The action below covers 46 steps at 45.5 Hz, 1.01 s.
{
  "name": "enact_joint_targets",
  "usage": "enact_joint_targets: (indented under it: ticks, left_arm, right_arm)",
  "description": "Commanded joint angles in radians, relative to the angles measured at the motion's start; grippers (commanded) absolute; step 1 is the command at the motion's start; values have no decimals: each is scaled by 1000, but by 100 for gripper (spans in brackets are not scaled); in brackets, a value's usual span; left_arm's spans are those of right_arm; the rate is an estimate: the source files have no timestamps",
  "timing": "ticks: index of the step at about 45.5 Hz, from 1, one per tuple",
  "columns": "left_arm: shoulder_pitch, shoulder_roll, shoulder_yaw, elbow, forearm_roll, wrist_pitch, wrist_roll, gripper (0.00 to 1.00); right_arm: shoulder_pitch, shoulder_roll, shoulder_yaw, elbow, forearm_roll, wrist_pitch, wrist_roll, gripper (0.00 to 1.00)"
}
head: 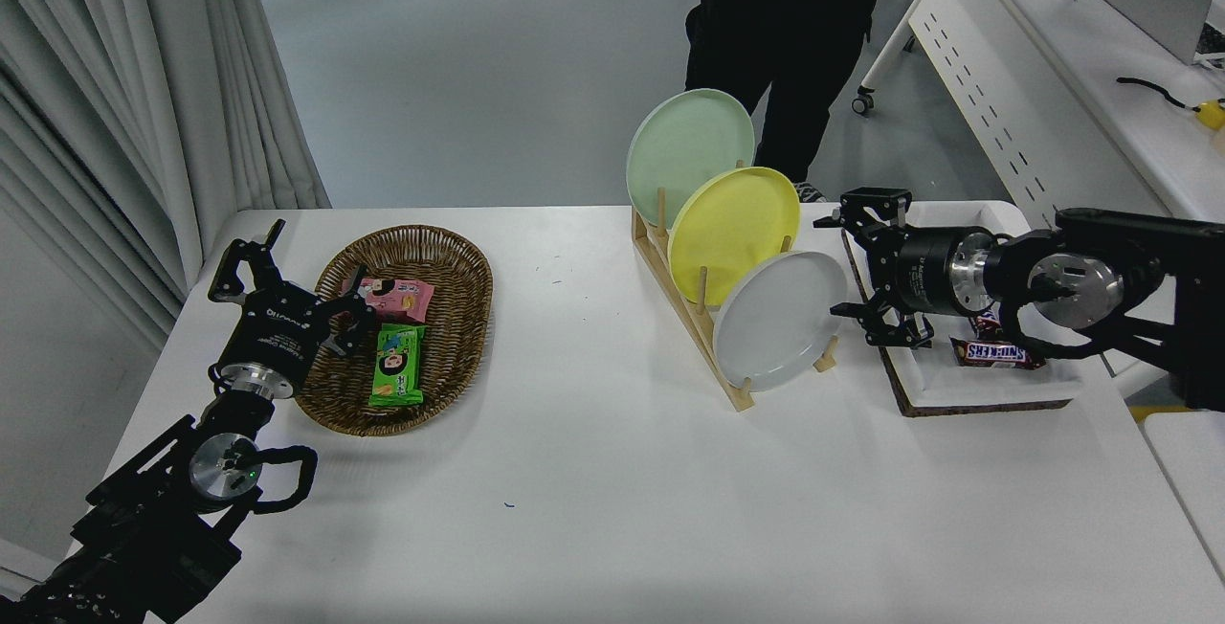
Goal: Place the plate on the table
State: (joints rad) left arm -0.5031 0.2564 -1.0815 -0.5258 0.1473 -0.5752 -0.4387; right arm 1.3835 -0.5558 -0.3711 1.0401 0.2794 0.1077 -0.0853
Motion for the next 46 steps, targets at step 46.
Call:
enact_joint_targets:
  ticks: [46]
  left_arm:
    - [0, 0, 0, 1, 0, 0, 0, 100]
  right_arm:
    - [-64, 116, 77, -109, 83, -109, -8, 85]
